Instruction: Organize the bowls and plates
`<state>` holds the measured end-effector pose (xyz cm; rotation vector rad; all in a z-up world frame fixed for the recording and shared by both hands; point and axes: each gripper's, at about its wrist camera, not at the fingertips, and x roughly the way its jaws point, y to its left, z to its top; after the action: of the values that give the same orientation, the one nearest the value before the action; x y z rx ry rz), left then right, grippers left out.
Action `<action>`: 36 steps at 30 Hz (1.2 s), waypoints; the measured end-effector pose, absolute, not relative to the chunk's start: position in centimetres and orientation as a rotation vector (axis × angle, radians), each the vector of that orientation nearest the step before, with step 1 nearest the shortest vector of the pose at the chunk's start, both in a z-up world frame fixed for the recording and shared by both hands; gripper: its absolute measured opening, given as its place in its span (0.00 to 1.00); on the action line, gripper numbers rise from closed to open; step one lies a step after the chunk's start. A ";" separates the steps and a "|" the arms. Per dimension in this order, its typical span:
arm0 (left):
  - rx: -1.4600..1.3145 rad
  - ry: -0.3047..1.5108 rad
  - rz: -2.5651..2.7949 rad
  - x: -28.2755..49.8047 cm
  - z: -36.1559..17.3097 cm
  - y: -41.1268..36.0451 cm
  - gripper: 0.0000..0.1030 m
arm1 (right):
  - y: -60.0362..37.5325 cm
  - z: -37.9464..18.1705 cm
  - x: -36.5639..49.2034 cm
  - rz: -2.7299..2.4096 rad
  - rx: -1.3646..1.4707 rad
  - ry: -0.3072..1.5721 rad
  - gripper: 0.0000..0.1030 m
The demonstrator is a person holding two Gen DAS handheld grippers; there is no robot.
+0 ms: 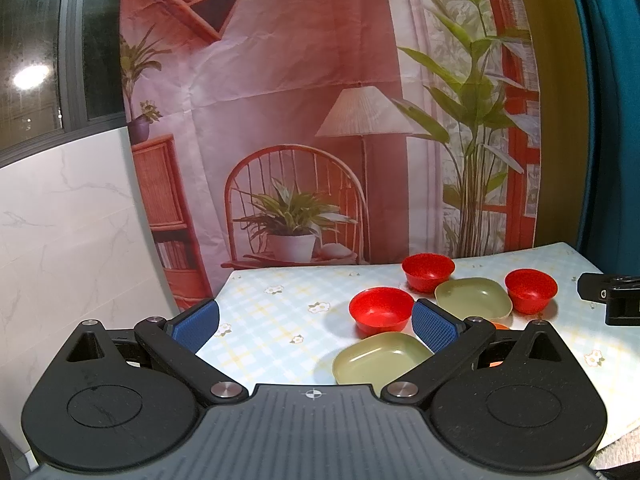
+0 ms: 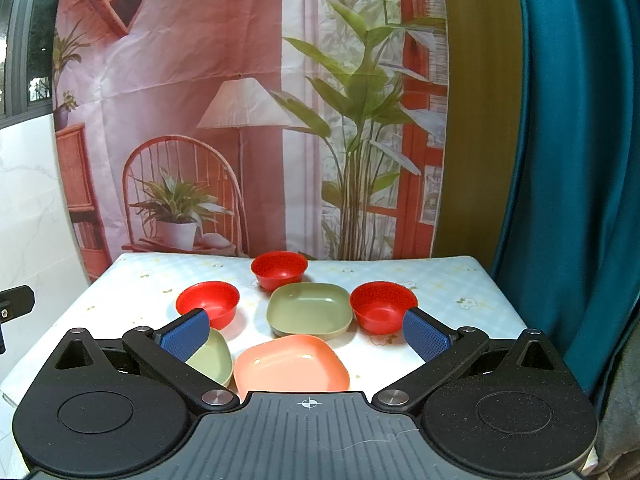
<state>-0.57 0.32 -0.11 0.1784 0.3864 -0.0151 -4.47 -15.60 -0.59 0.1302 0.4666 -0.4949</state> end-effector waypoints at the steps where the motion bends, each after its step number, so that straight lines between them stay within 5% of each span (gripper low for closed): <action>1: 0.176 0.384 -0.011 -0.6 -0.1 0.4 1.00 | -15.6 -0.6 -4.5 -0.495 0.130 0.467 1.00; 36: 0.135 0.474 -0.005 6.4 -3.6 0.9 1.00 | -19.7 -2.7 0.1 -0.412 0.211 0.385 1.00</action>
<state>6.45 0.89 -3.61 0.1348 0.4743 -0.0049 0.15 -19.66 -2.74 0.2111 0.3854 -0.4122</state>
